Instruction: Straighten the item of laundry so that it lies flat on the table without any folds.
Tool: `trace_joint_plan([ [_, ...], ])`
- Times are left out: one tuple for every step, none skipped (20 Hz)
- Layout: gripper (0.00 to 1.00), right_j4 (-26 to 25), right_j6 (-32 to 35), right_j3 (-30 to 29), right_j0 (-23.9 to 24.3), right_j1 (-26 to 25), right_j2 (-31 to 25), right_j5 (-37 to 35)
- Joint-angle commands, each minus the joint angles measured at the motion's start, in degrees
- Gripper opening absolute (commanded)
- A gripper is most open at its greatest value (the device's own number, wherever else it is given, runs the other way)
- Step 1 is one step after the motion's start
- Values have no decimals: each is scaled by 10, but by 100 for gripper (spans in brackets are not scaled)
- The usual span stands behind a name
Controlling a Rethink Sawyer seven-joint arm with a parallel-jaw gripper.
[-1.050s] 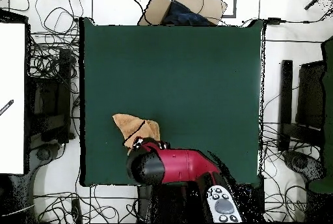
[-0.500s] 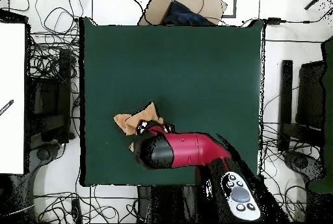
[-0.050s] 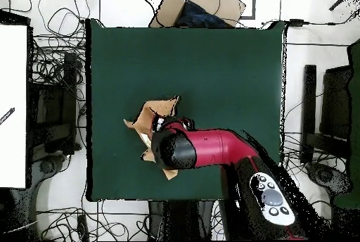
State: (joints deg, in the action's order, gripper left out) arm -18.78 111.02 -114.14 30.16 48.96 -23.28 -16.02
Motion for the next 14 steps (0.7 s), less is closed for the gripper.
trace_joint_plan([
  [0, -44, -110, 46, 27, -9, -77, -79],
  [0, -45, -113, 49, 31, -11, -81, -85],
  [0, -47, -116, 52, 34, -12, -86, -90],
  [0, -49, -118, 55, 38, -14, -91, -96],
  [0, -50, -121, 60, 42, -14, -97, -104],
  [0, -51, -123, 63, 46, -15, -103, -110],
  [0, -52, -125, 67, 50, -14, -109, -116],
  [0, -53, -129, 71, 55, -14, -114, -123],
  [0, -53, -132, 74, 59, -14, -120, -130],
  [0, -53, -138, 82, 64, -18, -126, -138],
  [0, -54, -144, 90, 69, -23, -133, -147],
  [0, -56, -150, 98, 71, -29, -138, -153],
  [0, -58, -155, 107, 74, -35, -143, -159],
  [0, -61, -159, 115, 76, -41, -147, -164],
])
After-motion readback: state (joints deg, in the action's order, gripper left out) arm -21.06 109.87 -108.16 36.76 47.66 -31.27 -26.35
